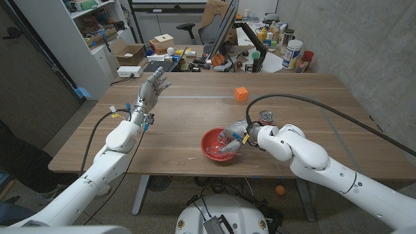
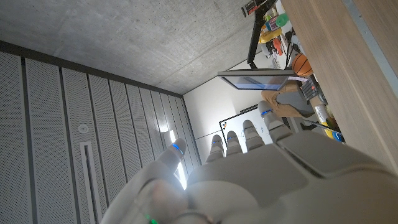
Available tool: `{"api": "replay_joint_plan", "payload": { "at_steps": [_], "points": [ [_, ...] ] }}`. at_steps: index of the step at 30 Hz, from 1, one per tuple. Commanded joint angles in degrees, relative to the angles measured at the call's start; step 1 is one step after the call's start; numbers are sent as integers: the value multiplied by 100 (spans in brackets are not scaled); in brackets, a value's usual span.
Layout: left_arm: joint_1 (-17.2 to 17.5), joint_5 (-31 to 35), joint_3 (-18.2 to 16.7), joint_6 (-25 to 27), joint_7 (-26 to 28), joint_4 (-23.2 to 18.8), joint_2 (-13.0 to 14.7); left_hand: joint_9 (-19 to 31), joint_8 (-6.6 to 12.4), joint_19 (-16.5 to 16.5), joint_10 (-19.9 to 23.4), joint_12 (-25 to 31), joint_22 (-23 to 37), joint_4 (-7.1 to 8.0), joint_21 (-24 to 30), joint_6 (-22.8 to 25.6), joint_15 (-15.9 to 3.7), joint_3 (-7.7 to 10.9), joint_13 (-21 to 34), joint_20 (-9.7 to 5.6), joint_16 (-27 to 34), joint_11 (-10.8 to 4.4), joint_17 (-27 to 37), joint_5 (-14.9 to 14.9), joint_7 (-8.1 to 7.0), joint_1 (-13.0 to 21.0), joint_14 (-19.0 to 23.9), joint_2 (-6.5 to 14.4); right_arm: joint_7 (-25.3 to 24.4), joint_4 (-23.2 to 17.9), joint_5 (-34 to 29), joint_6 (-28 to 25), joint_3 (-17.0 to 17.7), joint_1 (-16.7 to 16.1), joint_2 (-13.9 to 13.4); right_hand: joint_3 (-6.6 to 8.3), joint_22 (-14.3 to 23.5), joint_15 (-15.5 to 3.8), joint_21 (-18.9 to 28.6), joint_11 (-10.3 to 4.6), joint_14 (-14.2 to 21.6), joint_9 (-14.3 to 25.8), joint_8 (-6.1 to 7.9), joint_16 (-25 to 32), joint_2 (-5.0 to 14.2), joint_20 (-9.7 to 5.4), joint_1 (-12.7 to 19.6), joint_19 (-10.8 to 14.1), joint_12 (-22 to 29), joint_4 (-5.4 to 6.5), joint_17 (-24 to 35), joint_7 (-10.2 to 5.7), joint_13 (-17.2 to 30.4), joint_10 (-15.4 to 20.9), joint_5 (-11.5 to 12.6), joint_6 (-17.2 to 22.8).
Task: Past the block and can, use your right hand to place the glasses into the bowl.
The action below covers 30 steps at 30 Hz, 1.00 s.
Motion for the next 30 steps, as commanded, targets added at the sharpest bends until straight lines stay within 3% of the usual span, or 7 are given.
{"api": "replay_joint_plan", "payload": {
  "at_steps": [1,4,9,11,17,22,30],
  "points": [
    [-18,7,17,16,2,3,-13,11,-22,0,-22,17,17,0,-4,-13,-7,-3,22,-2,-18,22,27,43,16,-40,21,528,-39,26,253,-34,16,56,-37,-86,-9,-116,-110,42,-225,6,43,-107,19,252,-80,-110,-146,73,-137,42,-44,-208,120,-127],
    [-19,9,21,13,-6,9,-10,11,-22,2,-22,16,17,-1,-6,-15,-14,-2,22,-3,-18,27,27,44,16,-39,25,529,-139,42,351,-25,42,47,-51,-94,-19,-64,-180,51,-382,2,66,-140,123,384,-136,-157,-231,139,-208,62,-79,-301,164,-158],
    [-16,11,15,-5,-4,15,-12,11,-23,4,-21,17,17,-2,-10,-21,-15,-2,22,-6,-20,21,27,44,21,-36,26,529,-231,47,436,-55,52,41,-69,-56,-25,-35,-228,70,-402,0,95,-118,297,418,-167,-158,-254,206,-256,61,-105,-266,202,-132],
    [-16,-8,16,-5,-25,18,-10,11,-23,5,-23,16,17,-2,-11,-22,-14,-2,22,-6,-19,21,27,44,19,-36,29,529,-347,51,425,-52,52,22,-85,-17,-33,-24,-267,61,-404,-1,117,-101,458,435,-214,-143,-268,276,-289,57,-122,-237,226,-93],
    [-18,-26,19,-3,-40,28,-13,11,-21,7,-22,16,17,-3,-15,-18,-21,-2,22,-7,-22,23,26,45,22,-34,27,528,-571,55,430,-21,61,-1,-117,-43,-41,20,-373,69,-478,-4,133,-104,598,536,-384,-186,-306,394,-370,63,-159,-194,243,-69],
    [-9,-4,9,-5,-12,18,-5,11,-20,9,-22,16,17,-4,-18,-18,-22,-2,22,-9,-22,16,26,45,20,-33,32,527,-655,78,526,26,82,19,-138,-59,-41,41,-413,78,-519,-6,123,-107,644,572,-453,-190,-333,428,-408,73,-175,-203,246,-96],
    [-17,-21,9,-4,-30,25,-6,10,-20,12,-19,17,17,-4,-22,-19,-17,-2,22,-7,-22,11,26,46,19,-32,36,526,-751,90,538,89,69,75,-154,-301,-55,133,-573,194,-602,-11,103,-105,488,736,-855,-203,-414,509,-536,122,-226,-221,216,-185]
  ]
}}
